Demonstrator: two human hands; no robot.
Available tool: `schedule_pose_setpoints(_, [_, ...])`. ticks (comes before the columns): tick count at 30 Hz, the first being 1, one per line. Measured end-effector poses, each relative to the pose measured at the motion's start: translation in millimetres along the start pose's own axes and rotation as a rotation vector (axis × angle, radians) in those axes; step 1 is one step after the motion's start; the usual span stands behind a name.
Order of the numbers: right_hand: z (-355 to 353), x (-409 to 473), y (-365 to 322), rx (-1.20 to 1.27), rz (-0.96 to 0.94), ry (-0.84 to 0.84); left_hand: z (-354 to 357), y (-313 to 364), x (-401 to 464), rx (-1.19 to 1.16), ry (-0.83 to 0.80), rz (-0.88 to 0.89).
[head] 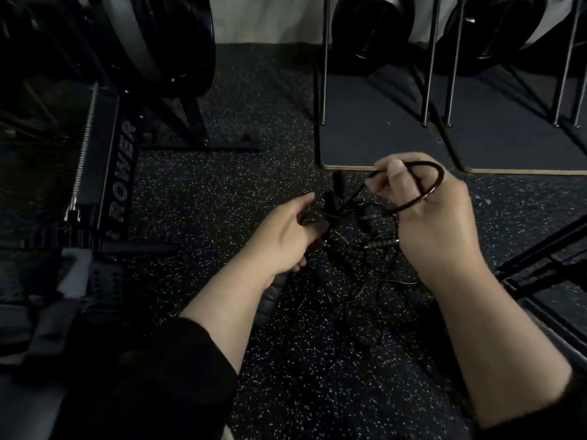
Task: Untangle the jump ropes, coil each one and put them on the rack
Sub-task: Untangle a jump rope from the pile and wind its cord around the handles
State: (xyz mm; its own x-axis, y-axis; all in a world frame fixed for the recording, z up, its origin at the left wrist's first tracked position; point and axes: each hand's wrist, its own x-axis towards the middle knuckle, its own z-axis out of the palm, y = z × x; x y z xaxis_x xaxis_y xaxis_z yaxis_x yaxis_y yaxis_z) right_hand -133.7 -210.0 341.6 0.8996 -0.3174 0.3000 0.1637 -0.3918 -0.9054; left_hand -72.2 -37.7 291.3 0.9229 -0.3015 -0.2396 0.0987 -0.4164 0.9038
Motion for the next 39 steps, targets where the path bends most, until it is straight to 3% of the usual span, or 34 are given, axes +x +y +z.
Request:
schedule_pose_setpoints(2, [-1.6,-10.0,-12.8,0.013,-0.041,-0.042,8.6,4.0,2.5,-0.103,-0.045,0.032])
schedule_pose_setpoints(5, [-3.6,-24.2,-24.9,0.082,-0.080,-0.108,19.3,4.0,4.0,0.144,-0.055,0.085])
schedule_pose_setpoints(7, [-3.8,-31.0,-24.1,0.149,-0.069,-0.123,24.8,5.6,3.6,0.151,-0.020,0.092])
schedule_pose_setpoints(10, [-5.5,-29.4,-12.0,0.179,-0.051,-0.113,29.3,9.0,4.4,-0.145,0.018,0.042])
schedule_pose_setpoints(12, [-8.5,-21.1,4.6,0.100,0.072,-0.084,24.3,13.1,6.5,-0.192,0.054,0.080])
schedule_pose_setpoints(15, [-4.2,-12.4,47.4,-0.170,0.278,-0.197,12.9,26.5,5.4,0.053,0.143,0.176])
schedule_pose_setpoints(19, [19.1,-19.7,89.7,-0.156,0.409,-0.378,5.5,59.1,-5.6,-0.091,0.131,0.273])
schedule_pose_setpoints(23, [31.3,-23.2,102.7,-0.166,0.392,-0.395,3.4,72.7,-10.7,-0.134,0.092,0.347])
schedule_pose_setpoints(27, [33.6,-22.0,108.6,-0.117,0.398,-0.307,1.9,70.8,-12.2,-0.124,0.077,0.352])
schedule_pose_setpoints(34, [19.1,-14.7,110.1,-0.178,0.334,-0.117,-10.0,61.7,-6.8,-0.147,0.217,0.312])
schedule_pose_setpoints(39, [13.8,-10.0,107.5,-0.102,0.309,-0.332,-18.4,60.8,-7.5,-0.161,0.243,0.302])
